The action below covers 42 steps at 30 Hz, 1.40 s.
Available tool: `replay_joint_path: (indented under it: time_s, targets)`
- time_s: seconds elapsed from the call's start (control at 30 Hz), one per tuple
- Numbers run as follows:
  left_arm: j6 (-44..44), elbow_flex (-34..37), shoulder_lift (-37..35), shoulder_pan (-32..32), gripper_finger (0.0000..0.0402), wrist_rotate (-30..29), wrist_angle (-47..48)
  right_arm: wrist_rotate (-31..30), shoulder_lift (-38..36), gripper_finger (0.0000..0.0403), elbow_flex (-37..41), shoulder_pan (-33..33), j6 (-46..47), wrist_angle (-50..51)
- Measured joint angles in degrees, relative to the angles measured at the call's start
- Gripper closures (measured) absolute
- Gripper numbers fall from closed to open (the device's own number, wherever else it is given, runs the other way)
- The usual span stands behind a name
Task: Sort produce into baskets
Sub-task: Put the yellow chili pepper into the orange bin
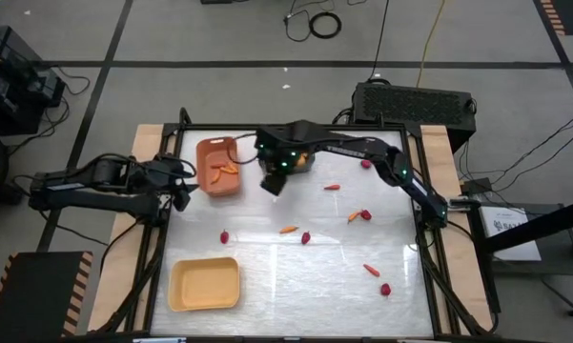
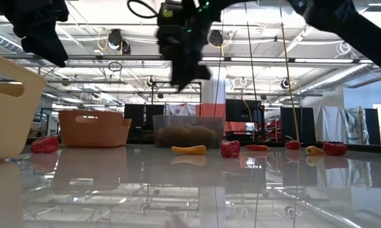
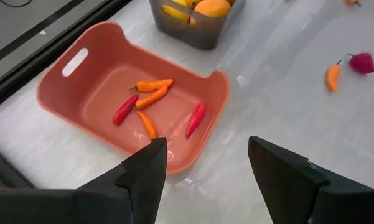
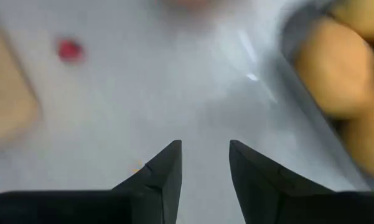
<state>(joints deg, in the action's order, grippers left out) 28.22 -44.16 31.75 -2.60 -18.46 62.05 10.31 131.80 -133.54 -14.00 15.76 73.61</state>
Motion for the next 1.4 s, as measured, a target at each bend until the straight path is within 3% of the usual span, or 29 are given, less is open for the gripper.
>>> replay_joint_path:
  time_s: [0.13,0.27,0.4,0.6,0.77,0.9,1.1,1.4]
  targets:
    - [0.1,2.2,0.0,0.0,0.0169,0.3,-4.5,-6.5,-1.9,0.0278,0.0,0.0,-2.4,9.1]
    - [1.5,4.9,0.0,0.0,0.0169,1.0,-8.3,-8.6,-4.5,0.0277,0.8,0.0,-4.3,14.2]
    - [2.3,7.7,0.0,0.0,0.0169,2.9,-12.0,-8.9,-8.9,0.0277,7.2,0.9,-7.2,15.8]
    - [3.0,9.4,0.6,0.0,0.0169,5.2,-20.0,-8.8,-24.4,0.0277,32.2,2.6,-10.1,6.1]
    - [0.6,12.4,1.9,0.0,0.0169,7.0,-38.3,-8.6,-39.9,0.0277,56.7,4.8,-11.2,-7.8]
    - [-3.1,13.3,6.2,0.0,0.0169,8.0,-51.0,-8.5,-48.3,0.0277,69.9,6.7,-12.2,-14.5]
    - [-4.4,13.4,16.4,0.0,0.0169,8.0,-61.5,-8.5,-53.0,0.0277,82.0,8.6,-21.0,-22.3]
    - [4.4,13.4,30.3,0.0,0.0169,8.0,-70.0,-8.5,-52.0,0.0277,87.8,10.4,-30.9,-28.6]
